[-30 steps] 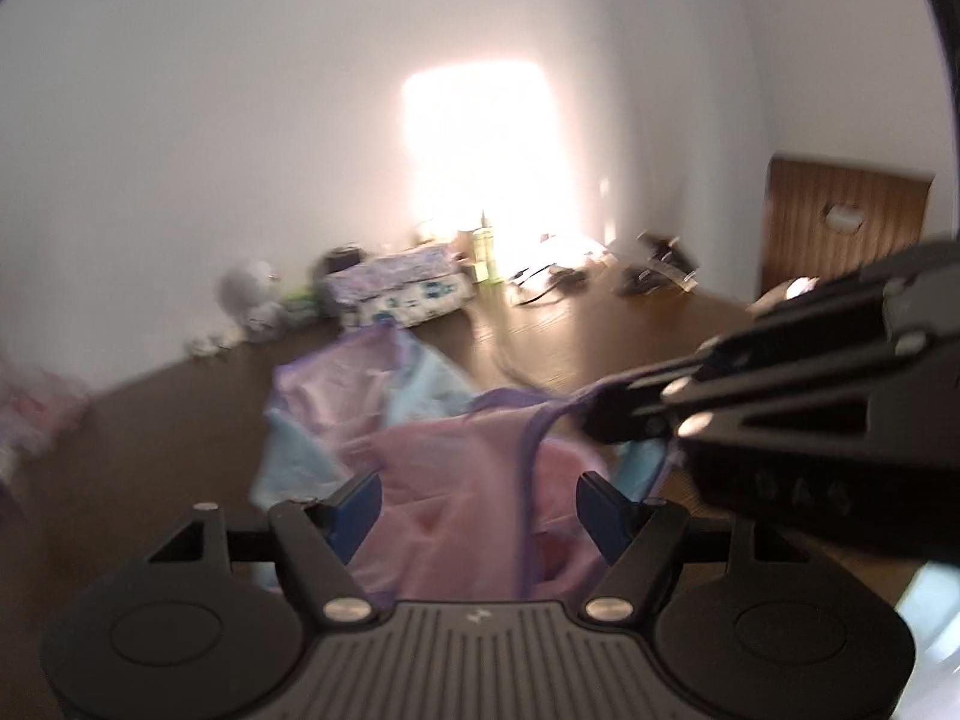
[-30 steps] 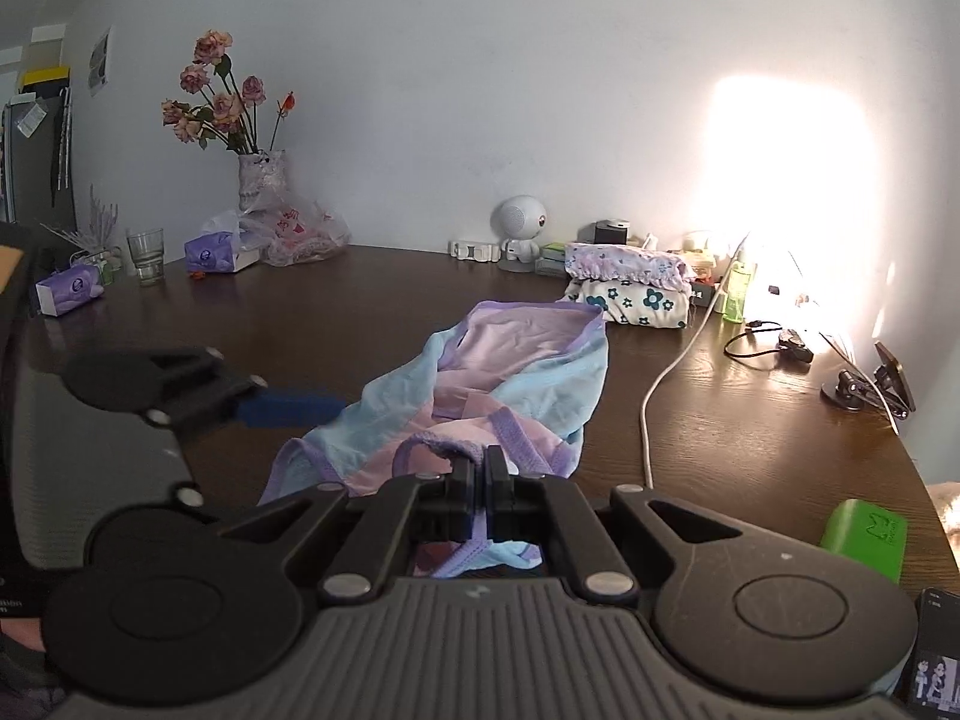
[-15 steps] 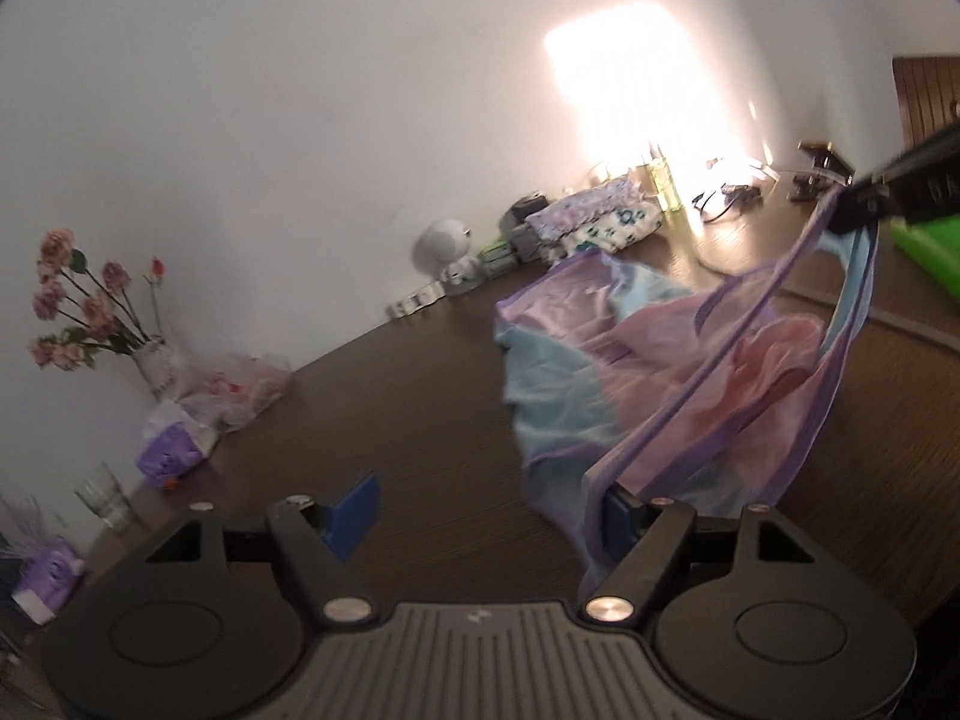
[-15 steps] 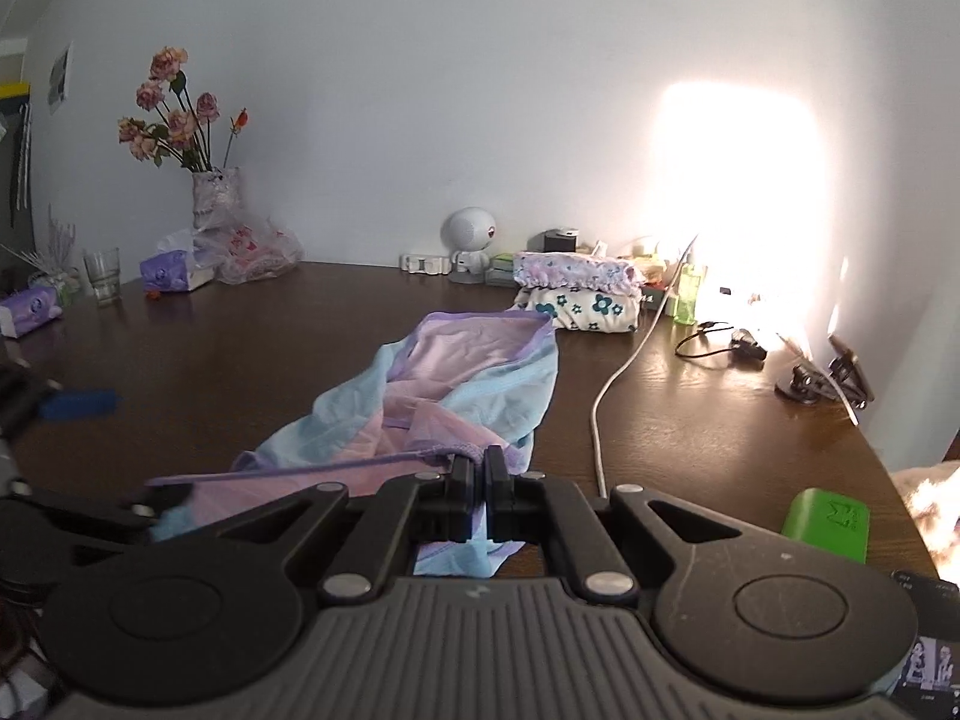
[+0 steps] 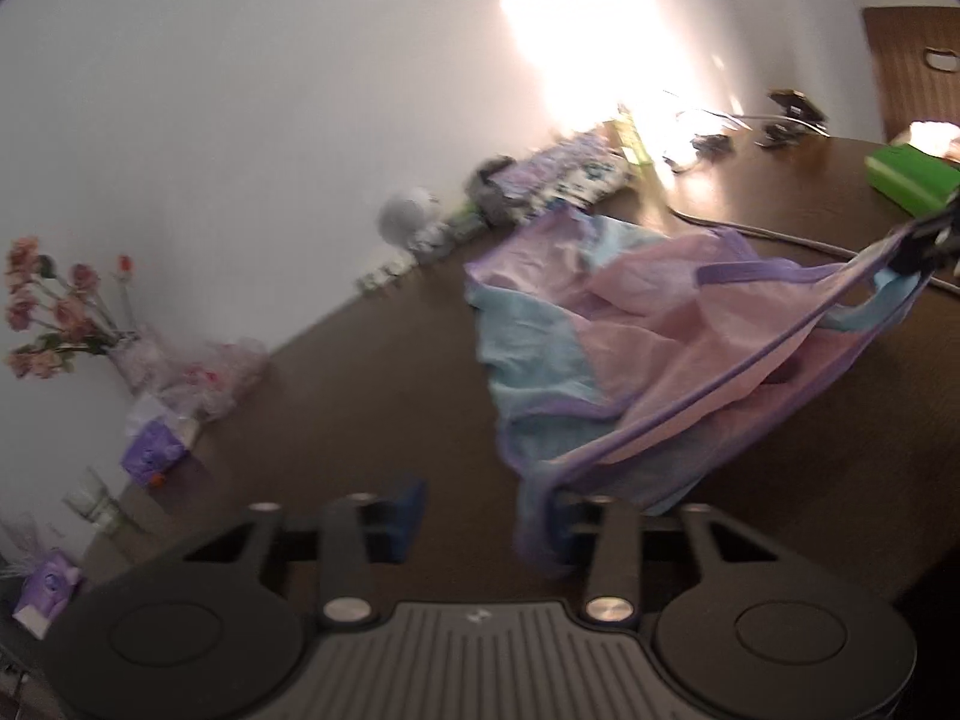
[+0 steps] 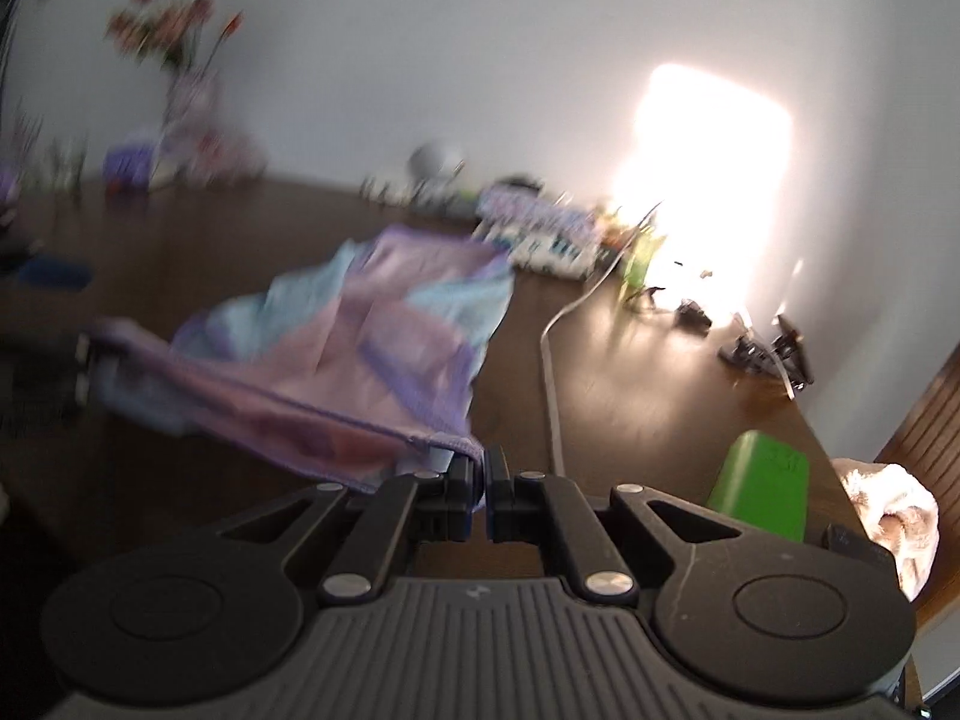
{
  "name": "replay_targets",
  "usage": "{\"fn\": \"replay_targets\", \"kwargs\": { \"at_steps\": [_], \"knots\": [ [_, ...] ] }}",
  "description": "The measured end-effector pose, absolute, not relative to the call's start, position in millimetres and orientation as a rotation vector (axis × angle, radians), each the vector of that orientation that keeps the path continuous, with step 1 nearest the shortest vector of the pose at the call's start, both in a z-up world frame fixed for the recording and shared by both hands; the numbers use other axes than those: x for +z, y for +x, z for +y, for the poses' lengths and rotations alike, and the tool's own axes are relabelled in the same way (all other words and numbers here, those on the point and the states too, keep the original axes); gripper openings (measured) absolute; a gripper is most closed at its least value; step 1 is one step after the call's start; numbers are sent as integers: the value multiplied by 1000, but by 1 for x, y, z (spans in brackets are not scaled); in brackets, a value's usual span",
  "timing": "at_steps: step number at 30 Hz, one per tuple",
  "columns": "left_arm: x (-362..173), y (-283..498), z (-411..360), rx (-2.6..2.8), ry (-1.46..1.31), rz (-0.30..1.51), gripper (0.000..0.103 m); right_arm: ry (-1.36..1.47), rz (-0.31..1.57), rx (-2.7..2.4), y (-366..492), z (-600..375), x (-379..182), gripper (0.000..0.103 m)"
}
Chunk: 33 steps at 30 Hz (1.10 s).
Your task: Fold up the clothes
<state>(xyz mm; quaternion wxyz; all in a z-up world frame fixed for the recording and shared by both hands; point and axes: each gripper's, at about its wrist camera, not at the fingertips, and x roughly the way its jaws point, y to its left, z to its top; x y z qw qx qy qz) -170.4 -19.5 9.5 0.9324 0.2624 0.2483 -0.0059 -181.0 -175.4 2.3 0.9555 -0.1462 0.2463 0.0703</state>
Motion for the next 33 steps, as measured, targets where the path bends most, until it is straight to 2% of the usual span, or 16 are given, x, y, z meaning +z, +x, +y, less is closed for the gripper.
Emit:
{"fn": "replay_targets", "kwargs": {
  "at_steps": [2,8,10,12,14,20,21,22,25,28,29,33],
  "knots": [
    [7,-173,-24,-30,543,513,10,-358,491,145,-186,-168,-2,6],
    [16,-176,-25,-54,504,492,6,-553,422,146,-196,-147,-7,8],
    [23,-177,-23,-63,481,482,6,-619,415,148,-197,-139,-14,16],
    [30,-177,-21,-68,465,467,6,-683,410,148,-198,-132,-23,42],
    [36,-176,-19,-65,458,449,5,-730,395,153,-199,-126,-27,44],
    [48,-176,-22,-64,457,400,5,-888,315,197,-205,-106,-34,41],
    [50,-177,-22,-65,457,393,5,-916,309,217,-205,-102,-35,16],
    [51,-177,-22,-63,466,384,5,-911,327,228,-201,-101,-33,0],
    [55,-174,-14,-8,506,346,5,-570,404,267,-185,-123,8,1],
    [80,-173,1,-58,500,286,3,-108,377,316,-171,-175,70,1],
    [95,-172,6,-99,500,267,2,-33,329,328,-168,-188,92,1],
    [202,-168,31,-196,454,95,2,-113,64,357,-172,-199,204,1]
  ]
}}
